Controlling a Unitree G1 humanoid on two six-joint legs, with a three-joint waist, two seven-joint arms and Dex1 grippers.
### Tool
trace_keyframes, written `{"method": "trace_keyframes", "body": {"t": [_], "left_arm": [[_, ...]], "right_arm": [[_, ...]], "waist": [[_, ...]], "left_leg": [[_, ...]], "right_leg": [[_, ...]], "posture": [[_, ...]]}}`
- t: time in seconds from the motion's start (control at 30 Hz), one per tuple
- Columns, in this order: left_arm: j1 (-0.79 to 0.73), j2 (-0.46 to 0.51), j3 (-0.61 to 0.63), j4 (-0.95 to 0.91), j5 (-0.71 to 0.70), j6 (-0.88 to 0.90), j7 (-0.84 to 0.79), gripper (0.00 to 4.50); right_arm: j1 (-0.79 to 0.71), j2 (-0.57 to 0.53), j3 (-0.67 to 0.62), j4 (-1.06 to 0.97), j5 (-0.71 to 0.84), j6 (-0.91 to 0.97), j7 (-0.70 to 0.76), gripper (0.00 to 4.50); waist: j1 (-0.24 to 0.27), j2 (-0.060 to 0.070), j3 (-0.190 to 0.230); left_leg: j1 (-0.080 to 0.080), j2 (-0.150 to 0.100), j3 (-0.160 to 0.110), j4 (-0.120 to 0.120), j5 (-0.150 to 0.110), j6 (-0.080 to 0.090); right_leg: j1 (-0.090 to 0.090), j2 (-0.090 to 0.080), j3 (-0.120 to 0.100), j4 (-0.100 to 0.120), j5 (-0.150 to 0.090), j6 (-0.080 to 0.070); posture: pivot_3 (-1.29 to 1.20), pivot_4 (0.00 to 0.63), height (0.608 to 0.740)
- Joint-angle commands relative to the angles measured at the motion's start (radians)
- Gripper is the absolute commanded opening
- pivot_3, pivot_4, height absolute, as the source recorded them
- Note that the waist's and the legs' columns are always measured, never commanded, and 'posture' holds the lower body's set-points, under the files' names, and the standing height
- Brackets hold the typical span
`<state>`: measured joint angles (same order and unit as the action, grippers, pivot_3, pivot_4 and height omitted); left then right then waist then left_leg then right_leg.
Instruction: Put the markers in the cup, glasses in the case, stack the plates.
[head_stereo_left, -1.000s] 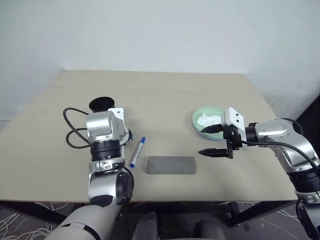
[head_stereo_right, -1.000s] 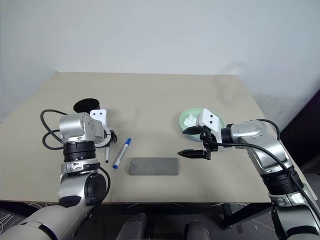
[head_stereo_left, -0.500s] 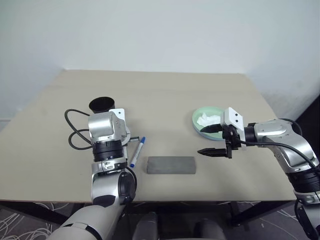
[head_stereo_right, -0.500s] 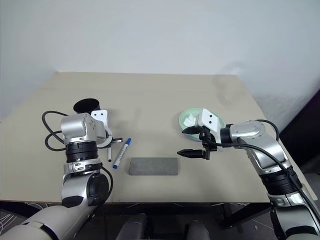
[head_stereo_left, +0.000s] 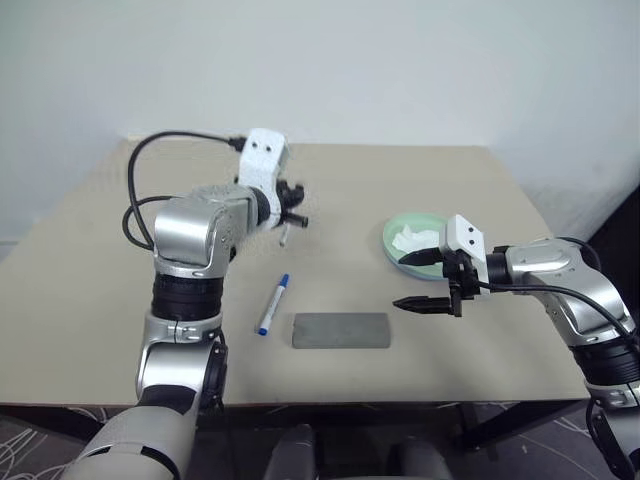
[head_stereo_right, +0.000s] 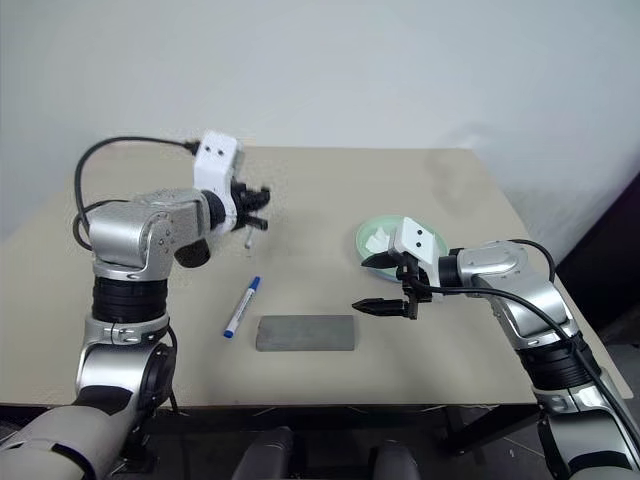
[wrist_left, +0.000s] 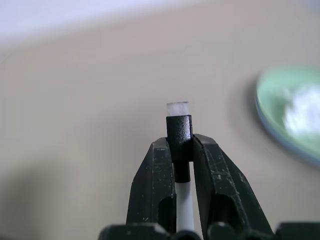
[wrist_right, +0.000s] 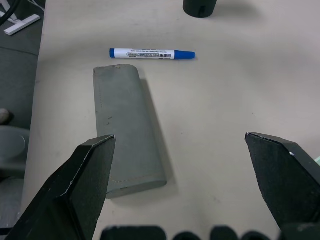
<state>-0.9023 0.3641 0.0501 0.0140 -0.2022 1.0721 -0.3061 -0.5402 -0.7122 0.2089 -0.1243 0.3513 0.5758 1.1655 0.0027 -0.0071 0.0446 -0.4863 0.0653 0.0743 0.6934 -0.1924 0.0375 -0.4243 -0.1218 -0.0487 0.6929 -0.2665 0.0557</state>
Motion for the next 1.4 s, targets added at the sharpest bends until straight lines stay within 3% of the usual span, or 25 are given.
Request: {"method": "trace_keyframes", "body": {"t": [0.03,0.13,0.3,0.57,1.23,1.27,1.4], "left_arm": [[-0.077,0.028,0.099,0.097,0.087,-0.366,0.137,0.1],[-0.061,0.082,0.083,0.206,0.158,-0.639,0.162,0.1],[-0.036,0.128,0.094,0.351,0.185,-0.829,0.158,0.1],[0.062,0.116,0.139,0.456,0.134,-1.033,0.104,0.1],[0.163,0.092,0.156,0.623,0.107,-1.216,0.062,0.1],[0.165,0.091,0.156,0.629,0.108,-1.224,0.061,0.82],[0.174,0.088,0.153,0.644,0.104,-1.249,0.047,2.04]], "right_arm": [[-0.031,0.002,-0.017,-0.016,0.0,-0.014,-0.004,4.5],[-0.031,0.003,-0.018,-0.014,-0.003,-0.016,-0.004,4.5],[-0.032,0.003,-0.02,-0.014,-0.004,-0.016,-0.003,4.5],[-0.038,0.004,-0.021,-0.016,-0.001,-0.014,-0.001,4.5],[-0.048,0.004,-0.024,-0.016,0.001,-0.009,-0.004,4.5],[-0.049,0.004,-0.025,-0.016,0.002,-0.009,-0.004,4.5],[-0.049,0.005,-0.025,-0.018,0.004,-0.007,-0.006,4.5]], "waist": [[0.0,0.0,0.0],[0.001,0.0,0.0],[0.009,0.0,0.0],[0.008,0.0,0.0],[0.008,0.0,0.0],[0.008,0.0,0.0],[0.008,0.0,0.0]], "left_leg": [[0.0,0.0,0.0,0.0,0.0,0.0],[0.0,0.0,0.0,0.0,0.0,0.001],[0.0,0.0,0.0,0.001,0.0,0.001],[-0.004,0.0,0.0,0.003,0.0,0.001],[-0.005,0.0,0.0,0.004,0.0,0.001],[-0.005,0.0,0.0,0.004,0.0,0.001],[-0.005,0.0,0.0,0.004,0.0,0.001]], "right_leg": [[0.0,0.0,0.0,0.0,0.0,0.0],[0.001,0.0,0.0,0.0,0.0,0.0],[0.001,0.0,0.0,0.0,0.0,0.001],[-0.002,0.0,0.0,0.0,0.001,0.001],[-0.002,0.0,-0.001,0.0,0.002,0.002],[-0.003,0.0,-0.001,0.0,0.002,0.002],[-0.003,0.0,-0.001,0.0,0.002,0.002]], "posture": [[0.0,0.0,0.678],[0.0,0.0,0.678],[0.0,0.0,0.678],[0.0,0.0,0.678],[0.0,0.0,0.678],[0.0,0.0,0.678],[0.0,0.0,0.678]]}}
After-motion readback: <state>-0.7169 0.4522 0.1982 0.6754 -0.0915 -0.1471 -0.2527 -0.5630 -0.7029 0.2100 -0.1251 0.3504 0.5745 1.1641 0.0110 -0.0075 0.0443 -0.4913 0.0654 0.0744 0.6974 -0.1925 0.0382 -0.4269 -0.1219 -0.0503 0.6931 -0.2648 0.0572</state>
